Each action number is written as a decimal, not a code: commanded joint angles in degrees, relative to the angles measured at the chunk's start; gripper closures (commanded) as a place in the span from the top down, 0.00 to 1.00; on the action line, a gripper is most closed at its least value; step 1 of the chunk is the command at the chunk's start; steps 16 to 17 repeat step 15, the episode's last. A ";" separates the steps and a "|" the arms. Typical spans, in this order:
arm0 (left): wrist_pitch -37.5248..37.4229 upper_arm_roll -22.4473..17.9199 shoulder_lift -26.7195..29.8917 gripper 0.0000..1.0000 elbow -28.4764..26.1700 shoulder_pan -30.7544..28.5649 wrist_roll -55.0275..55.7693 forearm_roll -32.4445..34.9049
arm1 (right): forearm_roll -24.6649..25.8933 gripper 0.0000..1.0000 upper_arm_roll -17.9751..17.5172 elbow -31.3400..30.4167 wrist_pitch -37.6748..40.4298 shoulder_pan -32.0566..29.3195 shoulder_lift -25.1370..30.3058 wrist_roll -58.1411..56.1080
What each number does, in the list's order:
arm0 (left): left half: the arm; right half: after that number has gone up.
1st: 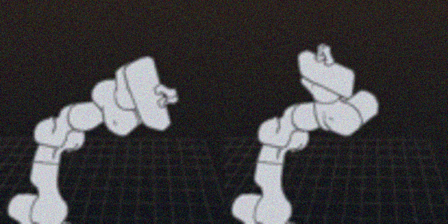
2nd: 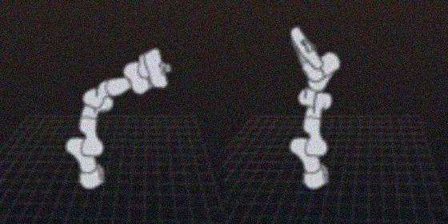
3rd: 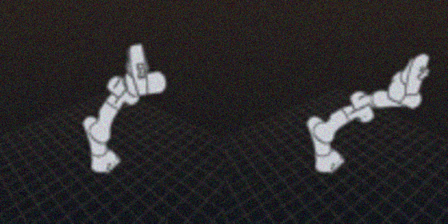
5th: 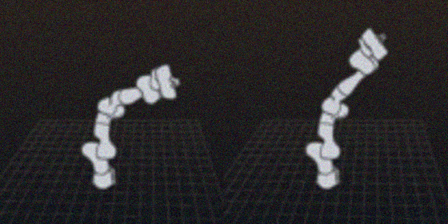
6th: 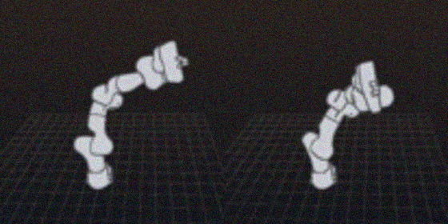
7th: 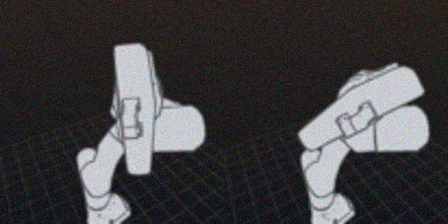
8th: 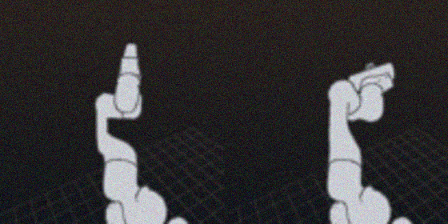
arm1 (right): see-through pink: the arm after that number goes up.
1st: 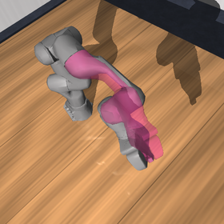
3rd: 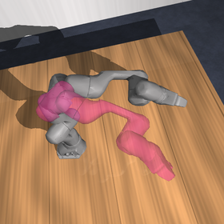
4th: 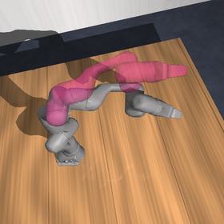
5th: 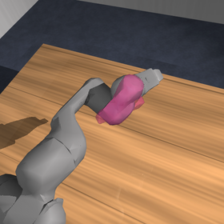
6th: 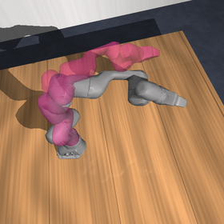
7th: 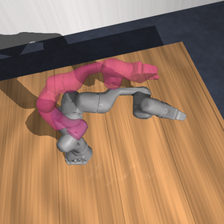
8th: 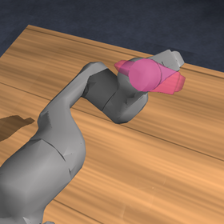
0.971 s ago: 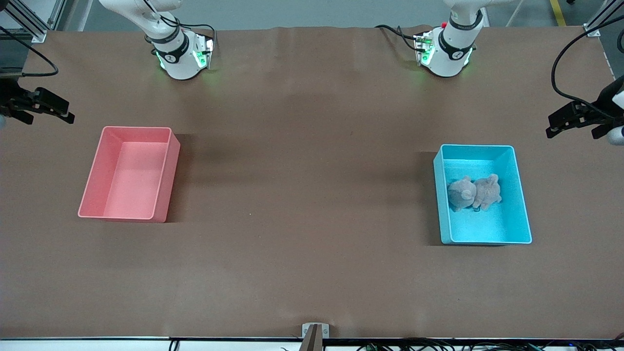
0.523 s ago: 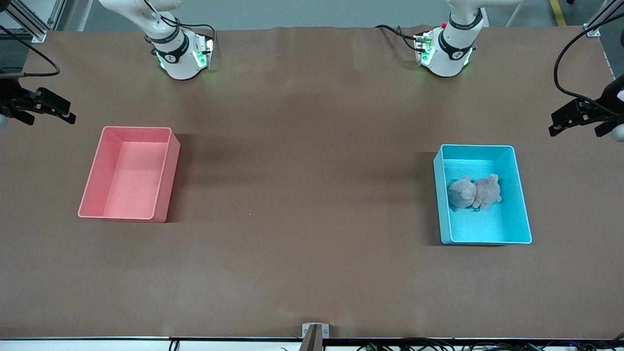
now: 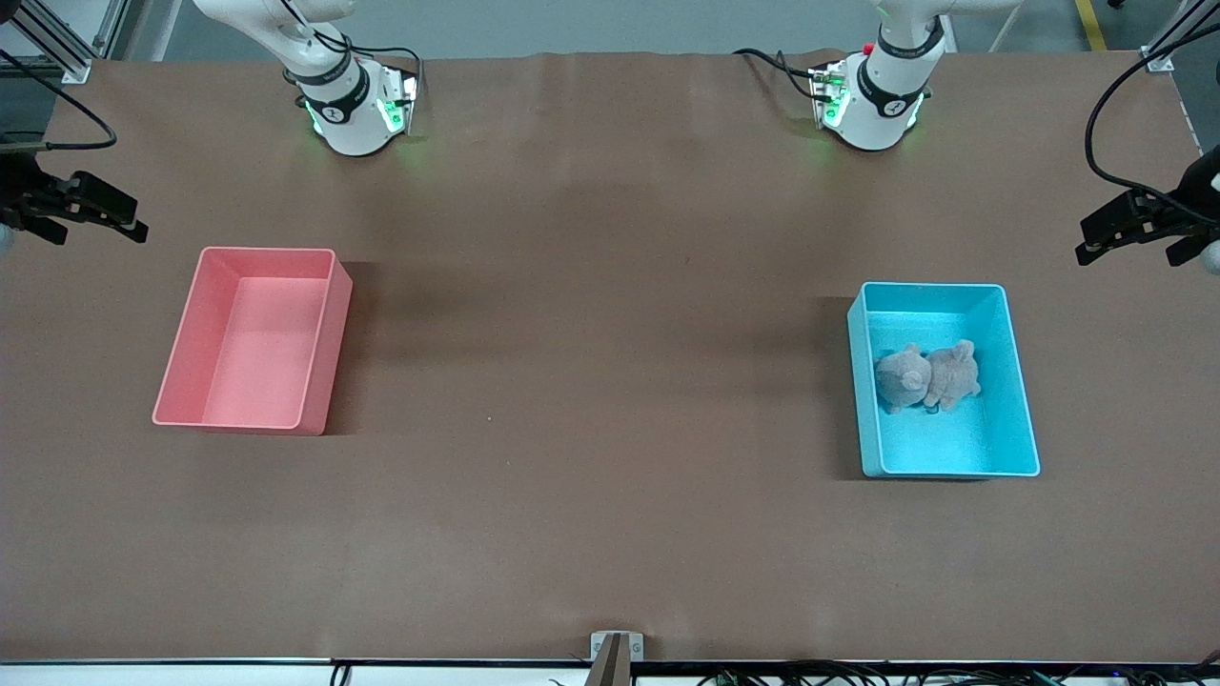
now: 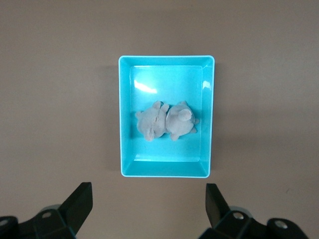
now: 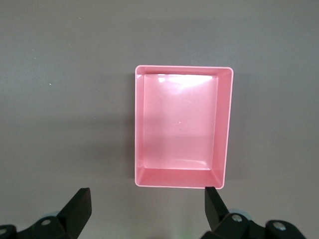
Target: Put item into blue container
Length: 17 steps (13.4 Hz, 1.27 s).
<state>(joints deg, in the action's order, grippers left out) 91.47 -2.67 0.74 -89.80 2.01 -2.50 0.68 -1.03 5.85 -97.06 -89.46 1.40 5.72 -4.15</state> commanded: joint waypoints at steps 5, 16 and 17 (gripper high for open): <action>-0.76 0.83 0.67 1.00 1.21 0.54 3.20 -0.86 | 0.24 1.00 0.13 -1.91 -0.81 -0.08 1.75 0.28; -0.76 0.91 0.49 1.00 1.12 0.45 3.20 -0.86 | 0.24 1.00 0.13 -1.91 -1.16 -0.08 1.75 0.29; -0.76 0.91 0.49 1.00 1.12 0.45 3.20 -0.86 | 0.24 1.00 0.13 -1.91 -1.16 -0.08 1.75 0.29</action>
